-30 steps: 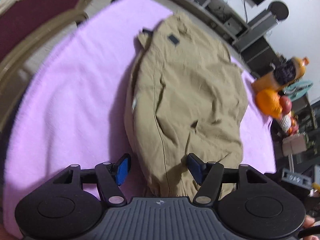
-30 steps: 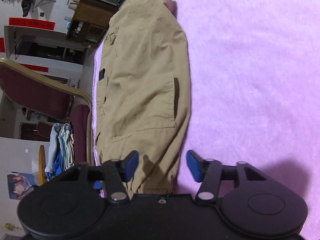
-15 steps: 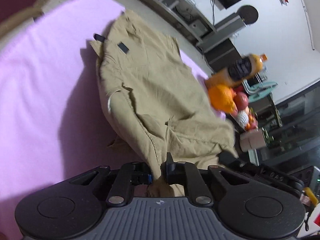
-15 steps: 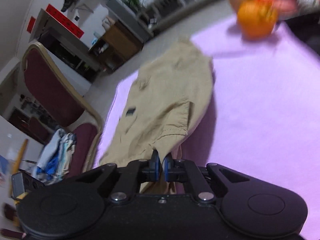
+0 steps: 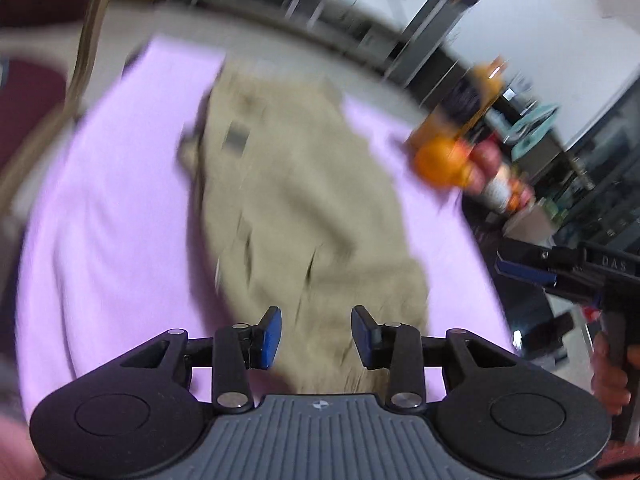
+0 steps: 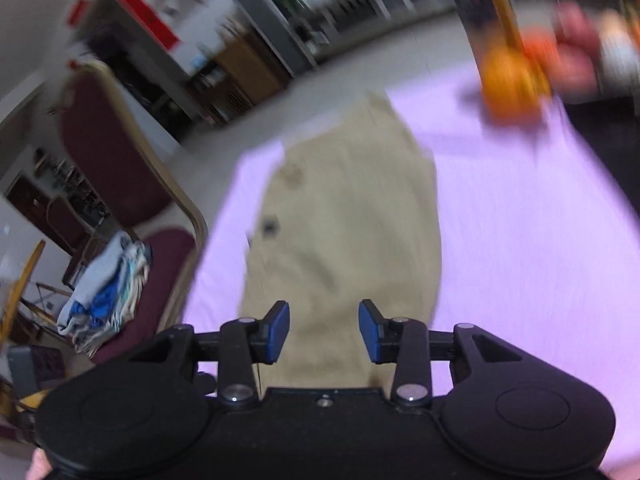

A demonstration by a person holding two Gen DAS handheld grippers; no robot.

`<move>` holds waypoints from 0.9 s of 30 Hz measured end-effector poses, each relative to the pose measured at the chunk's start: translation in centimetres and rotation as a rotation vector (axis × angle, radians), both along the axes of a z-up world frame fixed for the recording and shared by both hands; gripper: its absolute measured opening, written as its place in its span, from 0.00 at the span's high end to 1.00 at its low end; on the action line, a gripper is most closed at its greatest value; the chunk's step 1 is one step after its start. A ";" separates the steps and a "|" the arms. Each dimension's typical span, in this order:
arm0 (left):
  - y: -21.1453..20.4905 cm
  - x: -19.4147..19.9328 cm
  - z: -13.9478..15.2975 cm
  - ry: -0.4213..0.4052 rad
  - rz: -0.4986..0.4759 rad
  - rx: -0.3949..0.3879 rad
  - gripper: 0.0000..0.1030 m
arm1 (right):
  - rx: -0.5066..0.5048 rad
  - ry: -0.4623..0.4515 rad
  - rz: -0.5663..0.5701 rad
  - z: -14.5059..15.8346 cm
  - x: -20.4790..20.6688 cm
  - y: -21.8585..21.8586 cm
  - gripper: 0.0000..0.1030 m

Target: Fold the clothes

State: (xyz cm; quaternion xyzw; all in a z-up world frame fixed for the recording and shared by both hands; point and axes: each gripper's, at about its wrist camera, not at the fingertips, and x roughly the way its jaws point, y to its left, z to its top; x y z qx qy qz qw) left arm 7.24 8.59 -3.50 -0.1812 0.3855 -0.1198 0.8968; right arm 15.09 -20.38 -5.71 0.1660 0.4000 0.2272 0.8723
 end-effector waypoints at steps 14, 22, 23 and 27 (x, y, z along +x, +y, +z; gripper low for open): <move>-1.2 11.3 -6.3 0.036 0.098 0.278 0.81 | 0.144 0.140 -0.064 -11.0 13.6 -0.7 0.90; -1.4 11.2 -9.7 0.120 0.120 0.380 0.87 | 0.370 0.448 0.309 -17.5 13.4 4.7 0.88; -1.3 11.0 -9.8 0.113 0.116 0.389 0.87 | 0.331 0.466 0.320 -18.2 13.3 5.1 0.88; -1.2 10.4 -9.8 0.085 0.095 0.419 0.87 | 0.341 0.514 0.212 -20.4 14.8 3.1 1.00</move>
